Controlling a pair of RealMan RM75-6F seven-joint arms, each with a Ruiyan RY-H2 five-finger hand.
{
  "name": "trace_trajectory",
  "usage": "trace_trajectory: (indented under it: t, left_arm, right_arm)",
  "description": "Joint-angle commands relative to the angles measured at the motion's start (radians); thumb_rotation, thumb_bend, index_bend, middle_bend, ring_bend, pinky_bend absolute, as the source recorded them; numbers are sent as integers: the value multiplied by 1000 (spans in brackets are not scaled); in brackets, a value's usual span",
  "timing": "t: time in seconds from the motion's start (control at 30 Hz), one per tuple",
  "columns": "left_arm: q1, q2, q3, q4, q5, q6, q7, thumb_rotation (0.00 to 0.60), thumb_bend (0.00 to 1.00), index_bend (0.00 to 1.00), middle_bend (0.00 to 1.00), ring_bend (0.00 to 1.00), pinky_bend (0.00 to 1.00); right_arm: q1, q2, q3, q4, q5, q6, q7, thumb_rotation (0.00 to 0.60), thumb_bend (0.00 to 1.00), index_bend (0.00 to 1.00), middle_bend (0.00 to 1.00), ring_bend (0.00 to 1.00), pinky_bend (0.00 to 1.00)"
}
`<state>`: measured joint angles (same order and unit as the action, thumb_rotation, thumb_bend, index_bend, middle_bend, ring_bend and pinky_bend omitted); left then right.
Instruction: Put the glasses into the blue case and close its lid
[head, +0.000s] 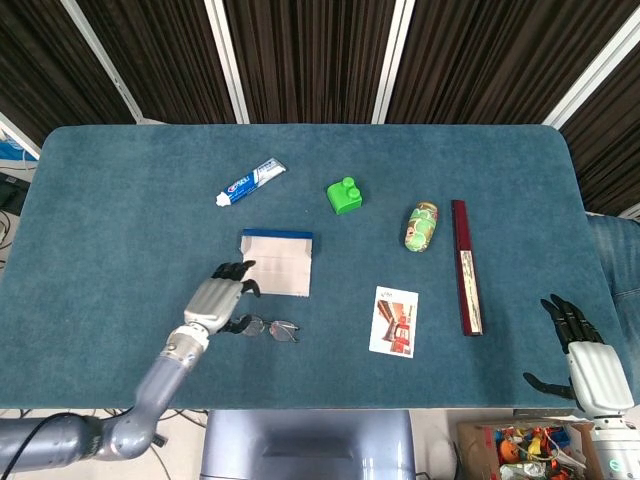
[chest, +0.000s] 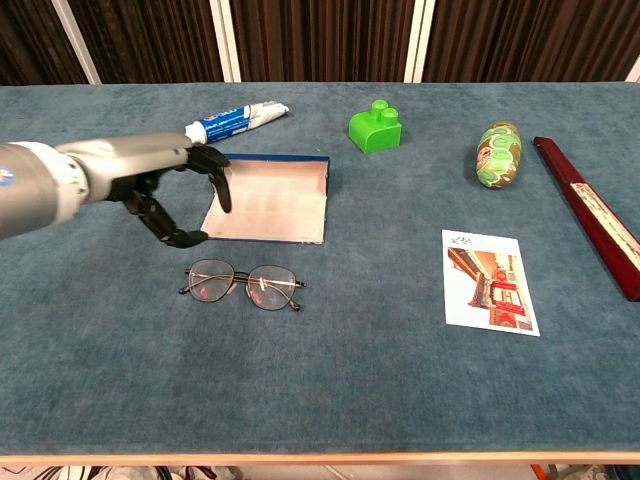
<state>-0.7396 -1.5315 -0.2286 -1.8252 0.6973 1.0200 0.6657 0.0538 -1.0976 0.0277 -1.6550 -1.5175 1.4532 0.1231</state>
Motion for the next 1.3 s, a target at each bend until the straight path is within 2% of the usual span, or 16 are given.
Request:
trace_trajectory:
  t: [0.03,0.47,0.77,1.3]
  left_arm:
    - [-20,-32,7,19,-17,15,15,600,349,415,50,0,32]
    - [-75,-144,42,110,-87,53,69,600,349,455,57,0,32]
    - [-87,-163,55,128,-77,63,64,600,349,516,91,0,32]
    - [-101,-190,74,151,-73,93,84,600,353,538,106,0,32]
  right_arm:
    - [1,1,0,0,1,-2,1,600,118,12,0,32,178]
    - [2,5,0,-2,1,-4,7,600,118,12,0,32,177]
    - [2,5,0,-1,0,-4,8,600,118,13,0,32,177]
    - [3,5,1,-1,0,-4,7,600,118,12,0,32,178]
